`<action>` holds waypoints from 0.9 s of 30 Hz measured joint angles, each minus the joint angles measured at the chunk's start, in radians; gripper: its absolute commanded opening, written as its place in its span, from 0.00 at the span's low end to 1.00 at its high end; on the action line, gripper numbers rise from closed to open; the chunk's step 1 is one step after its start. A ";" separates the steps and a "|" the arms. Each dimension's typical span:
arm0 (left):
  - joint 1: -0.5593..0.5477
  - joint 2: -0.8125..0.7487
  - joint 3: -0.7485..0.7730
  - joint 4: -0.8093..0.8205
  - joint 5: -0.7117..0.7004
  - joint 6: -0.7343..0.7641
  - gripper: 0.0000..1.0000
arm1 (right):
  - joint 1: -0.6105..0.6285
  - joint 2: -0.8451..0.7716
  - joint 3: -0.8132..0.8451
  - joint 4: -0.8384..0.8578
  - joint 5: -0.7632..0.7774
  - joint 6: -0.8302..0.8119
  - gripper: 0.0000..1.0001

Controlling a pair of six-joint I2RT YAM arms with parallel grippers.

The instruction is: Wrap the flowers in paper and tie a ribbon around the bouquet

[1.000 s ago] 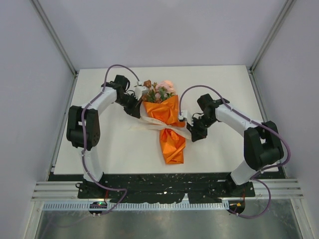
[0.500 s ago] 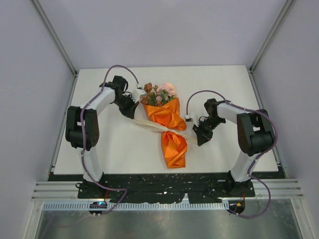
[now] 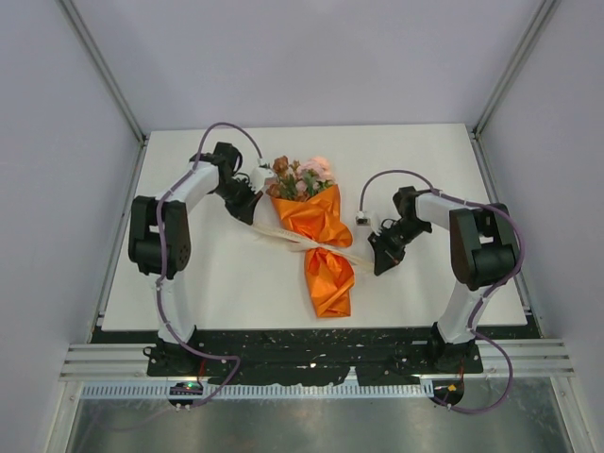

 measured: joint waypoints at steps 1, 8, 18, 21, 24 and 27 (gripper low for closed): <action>0.001 0.005 0.011 -0.007 0.000 0.000 0.00 | -0.001 0.000 -0.002 0.001 -0.002 0.000 0.05; 0.003 0.065 0.115 -0.060 0.010 -0.008 0.00 | -0.008 0.006 -0.005 0.004 -0.023 0.016 0.05; 0.012 0.197 0.388 -0.083 -0.080 -0.056 0.00 | 0.056 0.113 0.290 -0.079 -0.016 0.107 0.05; 0.024 0.214 0.459 -0.089 -0.071 -0.083 0.00 | 0.122 0.124 0.356 -0.090 -0.026 0.151 0.05; 0.029 0.211 0.486 -0.093 -0.022 -0.117 0.00 | 0.180 0.127 0.406 -0.090 -0.047 0.205 0.05; 0.030 0.182 0.442 -0.093 0.027 -0.144 0.00 | 0.198 0.124 0.447 -0.081 -0.052 0.243 0.05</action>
